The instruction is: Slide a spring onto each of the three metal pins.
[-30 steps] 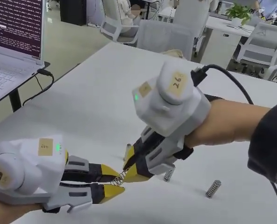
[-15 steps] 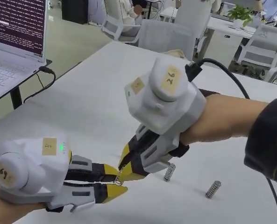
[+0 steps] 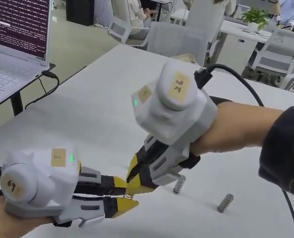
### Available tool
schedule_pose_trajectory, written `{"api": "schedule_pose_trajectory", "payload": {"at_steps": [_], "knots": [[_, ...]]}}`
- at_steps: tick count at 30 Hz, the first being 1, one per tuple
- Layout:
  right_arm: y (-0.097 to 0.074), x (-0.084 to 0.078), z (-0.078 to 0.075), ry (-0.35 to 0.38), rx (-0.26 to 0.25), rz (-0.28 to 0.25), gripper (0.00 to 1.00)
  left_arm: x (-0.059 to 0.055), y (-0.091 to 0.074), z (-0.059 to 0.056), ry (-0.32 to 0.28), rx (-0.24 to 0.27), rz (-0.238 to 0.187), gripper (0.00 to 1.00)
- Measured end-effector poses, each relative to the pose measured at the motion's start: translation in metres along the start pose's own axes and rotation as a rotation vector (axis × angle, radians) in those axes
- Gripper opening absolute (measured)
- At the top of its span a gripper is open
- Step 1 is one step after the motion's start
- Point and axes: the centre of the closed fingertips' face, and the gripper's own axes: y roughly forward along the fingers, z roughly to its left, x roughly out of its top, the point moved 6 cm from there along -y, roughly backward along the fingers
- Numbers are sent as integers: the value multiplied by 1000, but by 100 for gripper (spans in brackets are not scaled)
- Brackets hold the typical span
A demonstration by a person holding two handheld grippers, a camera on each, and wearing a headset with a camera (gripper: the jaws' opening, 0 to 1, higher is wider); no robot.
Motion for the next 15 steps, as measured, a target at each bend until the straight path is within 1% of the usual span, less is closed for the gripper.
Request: {"api": "schedule_pose_trajectory", "payload": {"at_steps": [6, 8, 11, 15], "knots": [[1, -2, -1, -2, 1, 10, 7, -2, 0, 0, -4, 2, 9, 4], [0, -2, -2, -2, -1, 10, 7, -2, 0, 0, -5, 3, 17, 7], [0, -3, -4, -1, -7, 15, 7, -3, 0, 0, -24, 4, 25, 14], [-2, -7, -7, 6, -13, 25, 7, -5, -4, 2, -36, 11, 22, 16]]}}
